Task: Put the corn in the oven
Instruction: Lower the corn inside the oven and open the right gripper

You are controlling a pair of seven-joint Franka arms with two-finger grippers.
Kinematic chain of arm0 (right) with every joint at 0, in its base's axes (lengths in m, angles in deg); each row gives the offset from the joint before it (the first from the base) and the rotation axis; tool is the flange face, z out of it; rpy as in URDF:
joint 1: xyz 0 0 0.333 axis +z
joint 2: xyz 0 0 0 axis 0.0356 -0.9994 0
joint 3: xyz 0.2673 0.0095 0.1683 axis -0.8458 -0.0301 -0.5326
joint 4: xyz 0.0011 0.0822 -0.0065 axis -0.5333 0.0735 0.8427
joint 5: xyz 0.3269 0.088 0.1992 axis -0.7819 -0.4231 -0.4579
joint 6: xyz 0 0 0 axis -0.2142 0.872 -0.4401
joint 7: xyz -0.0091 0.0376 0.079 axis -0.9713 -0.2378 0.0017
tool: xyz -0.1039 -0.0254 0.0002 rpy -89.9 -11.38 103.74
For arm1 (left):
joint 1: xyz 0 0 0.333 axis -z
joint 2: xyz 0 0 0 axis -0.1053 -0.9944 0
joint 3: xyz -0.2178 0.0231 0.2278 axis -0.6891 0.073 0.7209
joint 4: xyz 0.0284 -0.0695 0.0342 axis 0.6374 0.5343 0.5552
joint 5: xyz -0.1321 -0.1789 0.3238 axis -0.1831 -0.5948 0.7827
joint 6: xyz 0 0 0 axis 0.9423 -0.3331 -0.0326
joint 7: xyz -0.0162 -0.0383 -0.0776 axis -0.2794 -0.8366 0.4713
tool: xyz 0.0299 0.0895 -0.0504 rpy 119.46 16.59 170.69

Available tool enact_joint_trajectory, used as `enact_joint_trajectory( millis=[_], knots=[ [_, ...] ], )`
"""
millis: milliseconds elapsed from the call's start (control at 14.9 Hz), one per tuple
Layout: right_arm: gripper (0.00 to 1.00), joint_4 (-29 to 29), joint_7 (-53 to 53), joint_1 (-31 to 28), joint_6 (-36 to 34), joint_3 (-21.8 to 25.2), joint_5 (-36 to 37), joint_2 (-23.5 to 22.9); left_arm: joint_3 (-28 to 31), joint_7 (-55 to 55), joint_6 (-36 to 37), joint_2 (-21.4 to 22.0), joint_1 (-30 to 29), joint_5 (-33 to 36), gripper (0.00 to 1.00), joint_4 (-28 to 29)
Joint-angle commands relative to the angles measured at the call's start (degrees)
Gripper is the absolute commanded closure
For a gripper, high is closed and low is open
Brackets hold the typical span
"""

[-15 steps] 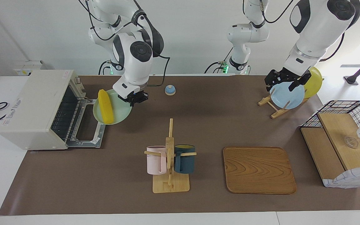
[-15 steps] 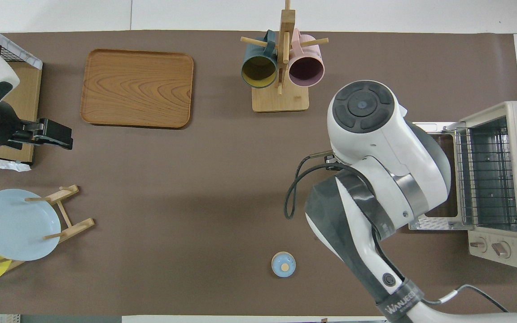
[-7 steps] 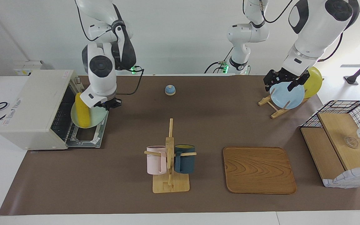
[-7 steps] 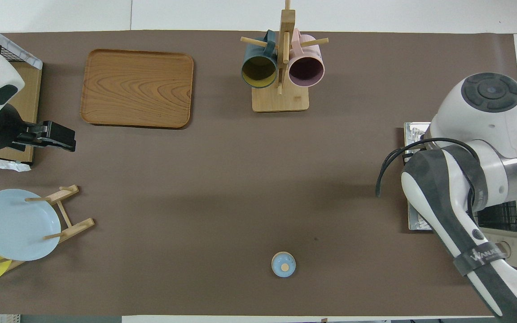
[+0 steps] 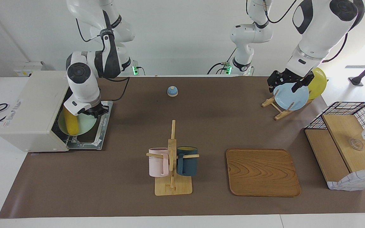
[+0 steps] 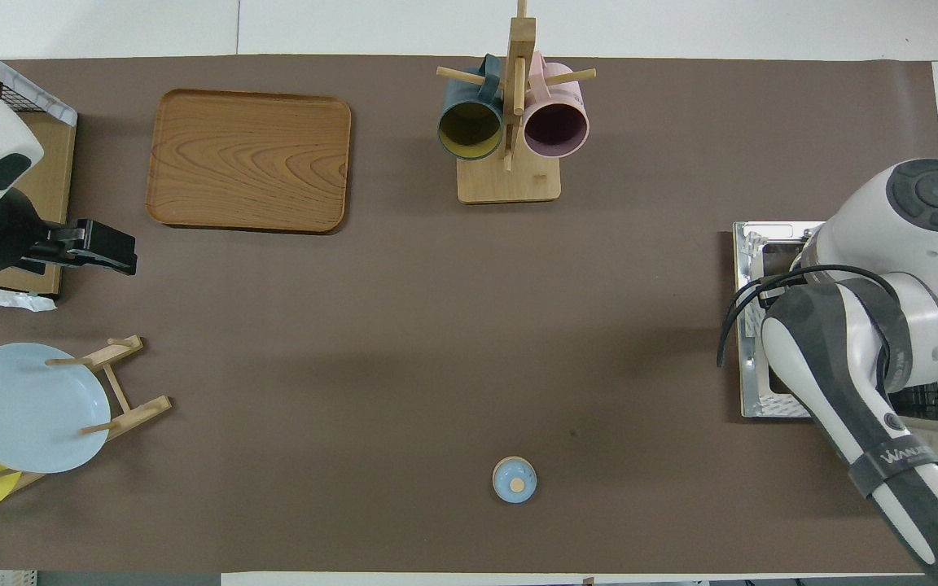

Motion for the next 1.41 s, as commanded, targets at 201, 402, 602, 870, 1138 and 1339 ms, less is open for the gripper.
enact_joint_trajectory(
  millis=[201,402,602,870,1138,1339],
  knots=[
    [1.00,3.55,-3.92,-3.25,2.87,-0.74,0.76,1.86,-0.29,-0.70,-0.61,1.75,-0.74,0.46,0.00,1.82],
    [0.80,4.34,-5.86,-4.66,4.71,-0.74,0.76,1.86,-0.29,-0.44,-0.87,1.66,-0.31,0.46,0.00,1.82],
    [0.65,4.17,-5.60,-4.49,4.72,-0.82,0.67,1.86,-0.29,-0.61,-1.04,1.66,-0.65,0.46,0.00,1.82],
    [0.62,0.22,-4.81,-1.15,2.18,-0.91,-0.03,0.98,-0.29,-0.44,-0.69,1.66,-0.92,0.46,0.00,1.82],
    [0.87,-3.75,1.23,5.25,-3.81,-1.09,-0.56,1.33,-0.29,-0.44,-0.69,1.66,-0.92,0.46,0.00,1.82],
    [1.00,4.66,5.82,6.15,2.93,-1.17,-4.16,3.96,-0.29,-0.44,-0.69,1.66,-0.92,0.46,0.00,1.82]
  ],
)
